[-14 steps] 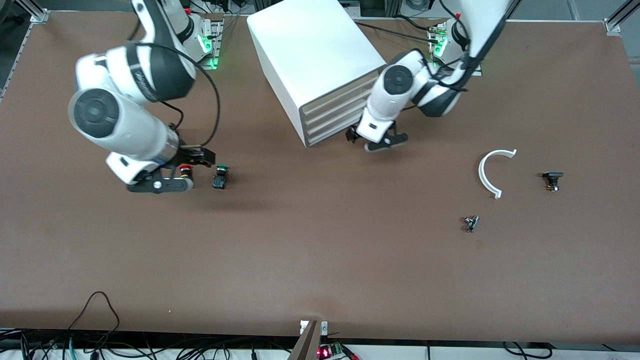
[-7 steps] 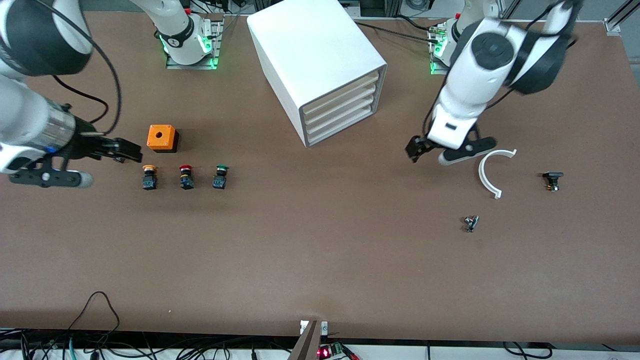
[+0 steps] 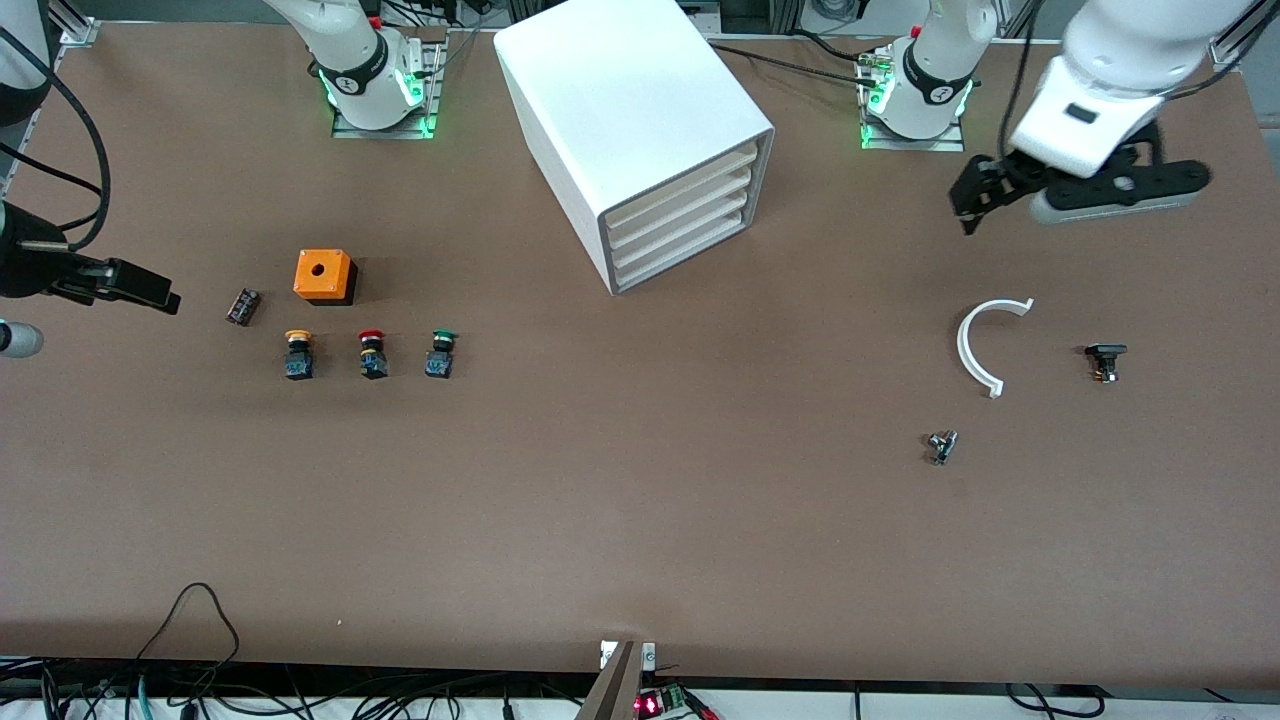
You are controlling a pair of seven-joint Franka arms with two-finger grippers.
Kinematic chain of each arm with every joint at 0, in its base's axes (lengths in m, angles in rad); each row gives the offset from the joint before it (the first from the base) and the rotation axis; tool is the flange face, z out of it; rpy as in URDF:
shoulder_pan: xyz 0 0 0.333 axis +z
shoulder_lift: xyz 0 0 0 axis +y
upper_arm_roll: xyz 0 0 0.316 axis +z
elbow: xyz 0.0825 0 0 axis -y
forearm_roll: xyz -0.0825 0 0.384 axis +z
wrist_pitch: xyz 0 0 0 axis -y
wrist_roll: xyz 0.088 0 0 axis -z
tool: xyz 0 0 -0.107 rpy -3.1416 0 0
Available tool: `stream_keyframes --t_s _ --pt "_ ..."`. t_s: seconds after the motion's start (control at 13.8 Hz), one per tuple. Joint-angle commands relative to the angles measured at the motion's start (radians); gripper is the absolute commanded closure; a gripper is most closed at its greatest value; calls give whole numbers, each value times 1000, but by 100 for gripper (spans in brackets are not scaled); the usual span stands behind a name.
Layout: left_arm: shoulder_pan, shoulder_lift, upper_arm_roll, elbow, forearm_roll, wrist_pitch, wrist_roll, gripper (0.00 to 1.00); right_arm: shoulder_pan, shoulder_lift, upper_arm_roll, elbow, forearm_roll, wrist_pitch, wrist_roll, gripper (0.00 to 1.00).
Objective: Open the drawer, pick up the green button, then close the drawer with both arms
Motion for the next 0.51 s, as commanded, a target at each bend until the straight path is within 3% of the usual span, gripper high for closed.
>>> stream_keyframes --t_s 0.0,0.22,0.43 --pt "23 -7 85 45 -82 -53 100 0 -4 -49 -25 -52 -15 9 -66 0" --pt "36 11 102 49 -95 -70 142 0 7 -115 -59 -159 -13 120 -130 0" --pt "37 26 102 50 -104 -55 143 0 10 -184 -64 -236 -13 118 -125 0"
